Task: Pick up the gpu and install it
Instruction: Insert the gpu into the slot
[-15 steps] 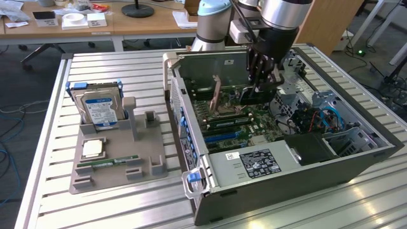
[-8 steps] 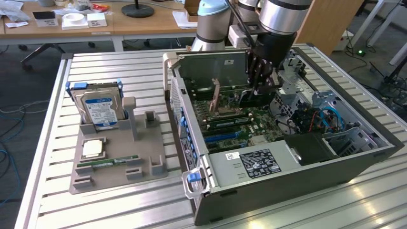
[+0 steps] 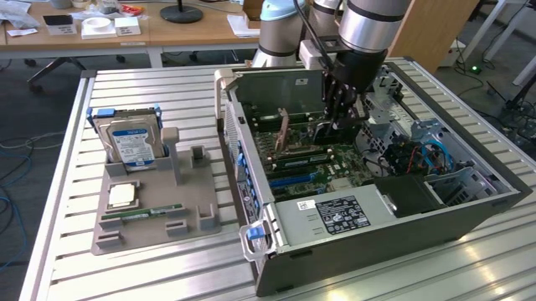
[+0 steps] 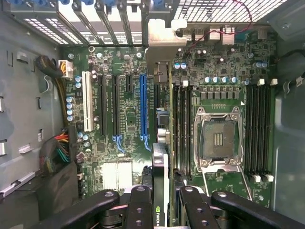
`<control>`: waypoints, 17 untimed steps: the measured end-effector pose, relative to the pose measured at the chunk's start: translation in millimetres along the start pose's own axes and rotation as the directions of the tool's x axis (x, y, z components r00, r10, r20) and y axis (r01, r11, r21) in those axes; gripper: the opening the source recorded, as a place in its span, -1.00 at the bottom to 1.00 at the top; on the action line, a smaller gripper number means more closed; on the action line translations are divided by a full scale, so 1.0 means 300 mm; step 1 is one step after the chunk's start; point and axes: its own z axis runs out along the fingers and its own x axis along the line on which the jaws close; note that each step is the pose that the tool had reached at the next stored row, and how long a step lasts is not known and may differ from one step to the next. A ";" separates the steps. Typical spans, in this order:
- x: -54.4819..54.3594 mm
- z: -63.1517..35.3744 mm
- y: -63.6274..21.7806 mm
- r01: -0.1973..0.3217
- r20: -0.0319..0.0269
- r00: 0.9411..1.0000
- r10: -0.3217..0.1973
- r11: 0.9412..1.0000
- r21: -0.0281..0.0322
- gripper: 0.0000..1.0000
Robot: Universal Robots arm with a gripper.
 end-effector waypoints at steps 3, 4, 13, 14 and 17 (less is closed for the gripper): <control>0.000 0.013 0.001 0.000 0.000 1.000 0.000 1.000 0.001 -0.47; 0.001 0.017 0.001 0.000 0.000 1.000 0.000 1.000 0.001 -0.47; 0.002 0.058 0.004 0.000 0.000 1.000 0.000 1.000 0.002 -0.47; 0.003 0.059 0.004 0.000 0.000 1.000 0.000 1.000 0.002 -0.47; 0.014 0.059 0.004 0.000 0.000 1.000 0.000 1.000 0.002 -0.47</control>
